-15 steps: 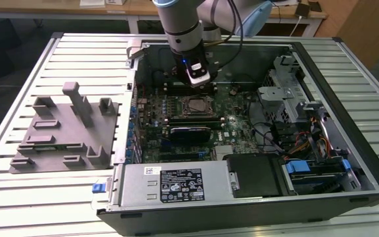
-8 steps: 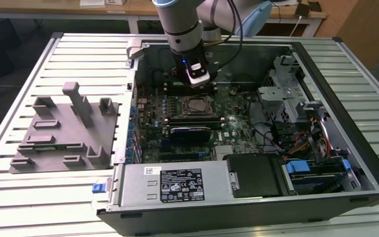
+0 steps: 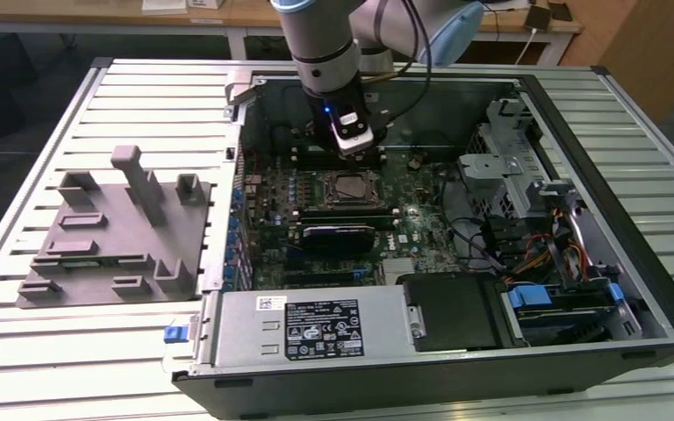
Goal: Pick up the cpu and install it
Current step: 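Install the first cpu locking lever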
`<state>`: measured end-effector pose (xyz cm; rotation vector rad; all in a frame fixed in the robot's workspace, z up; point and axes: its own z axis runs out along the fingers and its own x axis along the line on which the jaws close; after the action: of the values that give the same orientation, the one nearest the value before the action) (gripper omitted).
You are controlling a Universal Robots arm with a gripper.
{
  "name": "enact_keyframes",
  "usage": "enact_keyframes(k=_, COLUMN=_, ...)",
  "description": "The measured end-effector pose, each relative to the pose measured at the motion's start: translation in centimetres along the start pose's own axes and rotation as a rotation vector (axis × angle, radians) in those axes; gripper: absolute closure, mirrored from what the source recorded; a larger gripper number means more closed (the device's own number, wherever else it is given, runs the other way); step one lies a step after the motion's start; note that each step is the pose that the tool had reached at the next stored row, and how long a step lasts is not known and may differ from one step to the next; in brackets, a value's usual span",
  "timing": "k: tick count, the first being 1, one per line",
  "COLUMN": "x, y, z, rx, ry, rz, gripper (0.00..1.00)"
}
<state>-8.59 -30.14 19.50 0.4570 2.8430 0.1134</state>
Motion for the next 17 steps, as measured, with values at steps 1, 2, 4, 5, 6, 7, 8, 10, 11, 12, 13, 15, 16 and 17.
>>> enact_keyframes(k=1, x=0.0, y=0.0, z=0.0, rx=0.0004, ry=-0.0001, rz=0.0, gripper=0.89)
enact_keyframes(k=2, x=0.0, y=0.0, z=0.0, rx=0.0005, ry=-0.0001, rz=0.0, gripper=0.89)
enact_keyframes(k=4, x=0.01, y=0.0, z=0.01, rx=0.0005, ry=-0.0002, rz=0.0, gripper=0.89)
enact_keyframes(k=5, x=0.01, y=0.0, z=0.01, rx=0.0004, ry=-0.0003, rz=0.0, gripper=0.89)
enact_keyframes(k=6, x=0.01, y=0.0, z=0.01, rx=0.0004, ry=-0.0003, rz=0.0, gripper=0.89)
enact_keyframes(k=7, x=0.01, y=0.0, z=0.01, rx=0.0004, ry=-0.0003, rz=0.0, gripper=0.89)
enact_keyframes(k=8, x=0.01, y=0.0, z=0.01, rx=0.0004, ry=-0.0003, rz=0.0, gripper=0.89)
enact_keyframes(k=10, x=-0.02, y=0.01, z=-0.1, rx=0.0004, ry=-0.0003, rz=0.0, gripper=0.89)
enact_keyframes(k=11, x=-0.05, y=0.03, z=-0.23, rx=0.0001, ry=-0.0003, rz=0.0, gripper=0.89)
enact_keyframes(k=12, x=-0.09, y=0.05, z=-0.39, rx=-0.0001, ry=-0.0002, rz=0.0, gripper=0.89)
enact_keyframes(k=13, x=-0.12, y=0.06, z=-0.52, rx=-0.0003, ry=-0.0001, rz=0.0, gripper=0.89)
enact_keyframes(k=15, x=-0.16, y=0.08, z=-0.66, rx=-0.0012, ry=0.0001, rz=0.0, gripper=0.89)
enact_keyframes(k=16, x=-0.16, y=0.11, z=-0.65, rx=-0.0021, ry=0.0003, rz=0.001, gripper=0.89)
enact_keyframes(k=17, x=-0.14, y=0.14, z=-0.66, rx=-0.0028, ry=0.0007, rz=0.001, gripper=0.89)
